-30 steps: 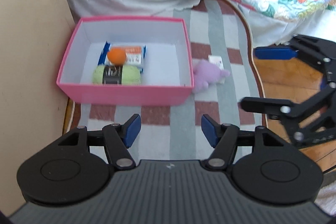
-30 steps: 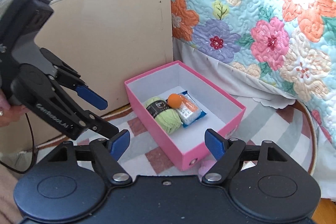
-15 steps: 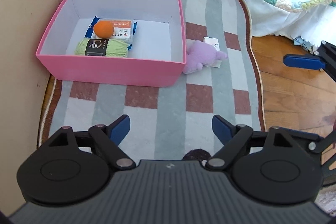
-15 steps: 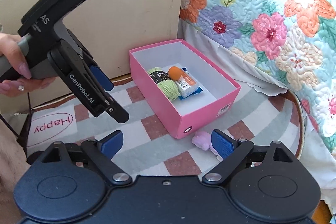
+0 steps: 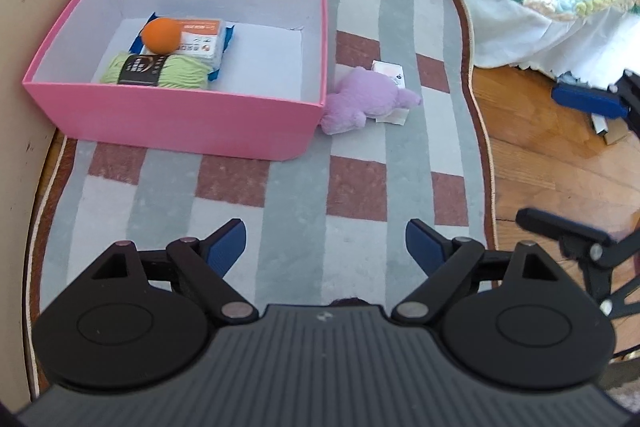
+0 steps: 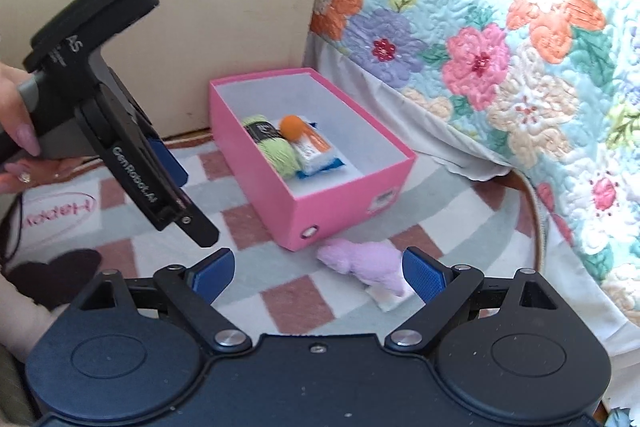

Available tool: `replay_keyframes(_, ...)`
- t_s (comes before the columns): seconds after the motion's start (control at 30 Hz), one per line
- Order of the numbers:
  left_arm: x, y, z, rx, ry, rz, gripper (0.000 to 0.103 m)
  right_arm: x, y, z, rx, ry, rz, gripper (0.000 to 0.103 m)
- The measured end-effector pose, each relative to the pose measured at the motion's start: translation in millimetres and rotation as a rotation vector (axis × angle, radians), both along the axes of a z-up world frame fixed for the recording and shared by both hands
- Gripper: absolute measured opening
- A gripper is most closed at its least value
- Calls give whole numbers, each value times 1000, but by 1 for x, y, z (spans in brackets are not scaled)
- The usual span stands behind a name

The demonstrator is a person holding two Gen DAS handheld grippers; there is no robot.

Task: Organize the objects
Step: 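Withdraw the left tool from the pink box toward the lilac plush, then lower the right tool toward the lilac plush toy beside the tissue packet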

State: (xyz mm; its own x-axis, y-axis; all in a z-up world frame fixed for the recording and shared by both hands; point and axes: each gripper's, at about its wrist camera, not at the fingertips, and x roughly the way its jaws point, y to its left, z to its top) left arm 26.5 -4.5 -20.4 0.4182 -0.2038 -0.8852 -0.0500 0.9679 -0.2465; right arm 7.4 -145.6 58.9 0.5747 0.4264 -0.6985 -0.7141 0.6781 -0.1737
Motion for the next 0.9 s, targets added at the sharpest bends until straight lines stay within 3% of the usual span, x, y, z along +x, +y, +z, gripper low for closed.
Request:
replay_keyframes(0.2,10,-21,-13,74,1,-54,87,15,-21,-11,35,27,-68,93)
replay_keyframes(0.53,23,-43,-28,40,-23,-139,83,50,-51,-37,183,172,-191,93)
replay_keyframes(0.63,27,-50,-31,30,-46,-155,74,62,-57,-48,211,240,-219,93)
replay_keyframes(0.7,29,-58,-33,30,-63,-184,63,70,-62,-55,241,287,-237,93)
replay_keyframes(0.9,43,-80,-34,54,-155,-238,52,92,-66,-68,326,344,-279,93)
